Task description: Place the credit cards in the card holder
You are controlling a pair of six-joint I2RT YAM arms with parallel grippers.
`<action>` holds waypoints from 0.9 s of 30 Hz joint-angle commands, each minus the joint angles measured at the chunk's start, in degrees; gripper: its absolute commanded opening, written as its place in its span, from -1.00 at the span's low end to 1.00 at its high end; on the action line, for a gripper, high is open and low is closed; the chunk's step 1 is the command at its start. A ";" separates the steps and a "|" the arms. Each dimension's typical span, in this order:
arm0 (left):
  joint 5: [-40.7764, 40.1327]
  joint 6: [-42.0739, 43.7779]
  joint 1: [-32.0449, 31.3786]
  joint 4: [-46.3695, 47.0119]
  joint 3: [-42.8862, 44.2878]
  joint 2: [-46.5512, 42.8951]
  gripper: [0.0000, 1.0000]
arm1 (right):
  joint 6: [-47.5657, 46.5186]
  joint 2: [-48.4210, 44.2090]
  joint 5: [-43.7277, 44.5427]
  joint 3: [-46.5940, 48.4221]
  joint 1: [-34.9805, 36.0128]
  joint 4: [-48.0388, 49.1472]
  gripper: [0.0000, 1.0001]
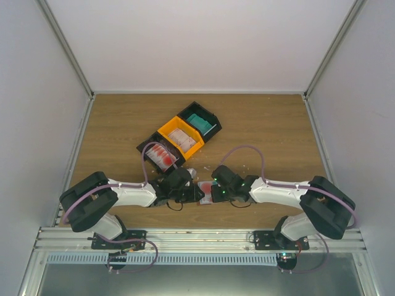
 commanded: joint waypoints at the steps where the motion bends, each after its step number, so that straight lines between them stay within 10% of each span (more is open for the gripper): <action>1: 0.89 1.41 0.30 3.81 1.15 0.43 -0.47 | 0.98 1.11 1.20 -2.59 0.47 -3.41 -0.99; 27: -2.51 6.57 0.30 0.80 4.06 -0.81 -0.50 | 0.50 1.69 1.28 -2.93 0.47 -2.47 -0.99</action>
